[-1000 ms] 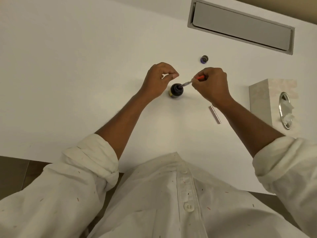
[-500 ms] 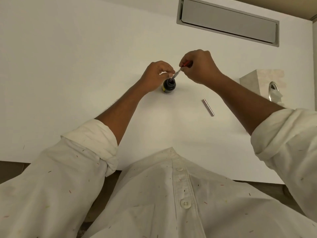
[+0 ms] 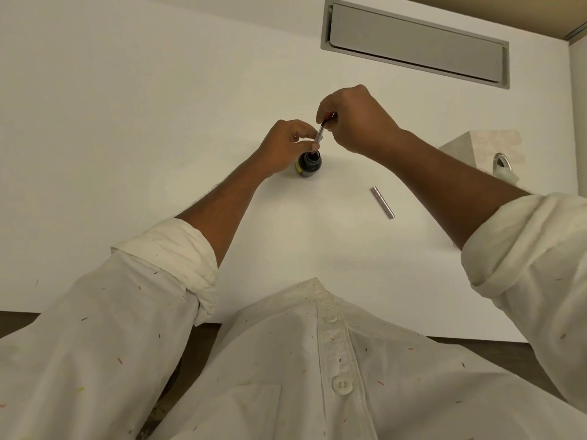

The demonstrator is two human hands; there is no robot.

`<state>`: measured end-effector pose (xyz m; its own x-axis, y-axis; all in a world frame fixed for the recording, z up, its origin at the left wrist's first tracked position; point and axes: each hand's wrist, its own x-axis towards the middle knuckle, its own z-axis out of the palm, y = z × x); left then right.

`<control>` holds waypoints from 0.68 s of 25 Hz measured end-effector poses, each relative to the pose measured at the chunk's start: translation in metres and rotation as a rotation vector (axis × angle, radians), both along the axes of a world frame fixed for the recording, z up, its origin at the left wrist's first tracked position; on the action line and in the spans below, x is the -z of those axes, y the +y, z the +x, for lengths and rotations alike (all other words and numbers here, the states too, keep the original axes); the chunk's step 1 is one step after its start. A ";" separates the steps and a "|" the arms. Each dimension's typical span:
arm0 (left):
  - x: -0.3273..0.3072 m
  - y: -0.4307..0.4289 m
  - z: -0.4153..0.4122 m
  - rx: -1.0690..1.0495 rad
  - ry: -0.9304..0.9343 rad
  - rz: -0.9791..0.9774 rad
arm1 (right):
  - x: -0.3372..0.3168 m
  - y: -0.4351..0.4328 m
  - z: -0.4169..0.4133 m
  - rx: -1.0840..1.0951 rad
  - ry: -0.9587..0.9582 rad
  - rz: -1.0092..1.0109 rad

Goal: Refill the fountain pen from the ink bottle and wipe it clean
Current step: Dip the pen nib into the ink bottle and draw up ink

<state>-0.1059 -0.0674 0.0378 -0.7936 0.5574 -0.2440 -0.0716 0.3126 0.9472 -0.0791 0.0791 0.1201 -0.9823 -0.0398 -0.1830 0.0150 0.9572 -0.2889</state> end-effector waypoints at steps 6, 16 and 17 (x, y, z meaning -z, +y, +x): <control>0.006 0.002 0.002 -0.009 0.014 0.020 | 0.002 0.000 0.002 0.013 -0.011 -0.048; 0.016 0.003 0.002 -0.015 -0.001 0.049 | 0.011 -0.001 0.005 0.036 -0.014 -0.091; 0.017 0.004 0.003 -0.016 -0.002 0.048 | 0.012 -0.001 0.005 0.040 -0.015 -0.092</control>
<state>-0.1030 -0.0636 0.0208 -0.8023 0.5554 -0.2188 -0.0781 0.2656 0.9609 -0.0738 0.0783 0.1079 -0.9807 -0.0182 -0.1947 0.0573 0.9252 -0.3751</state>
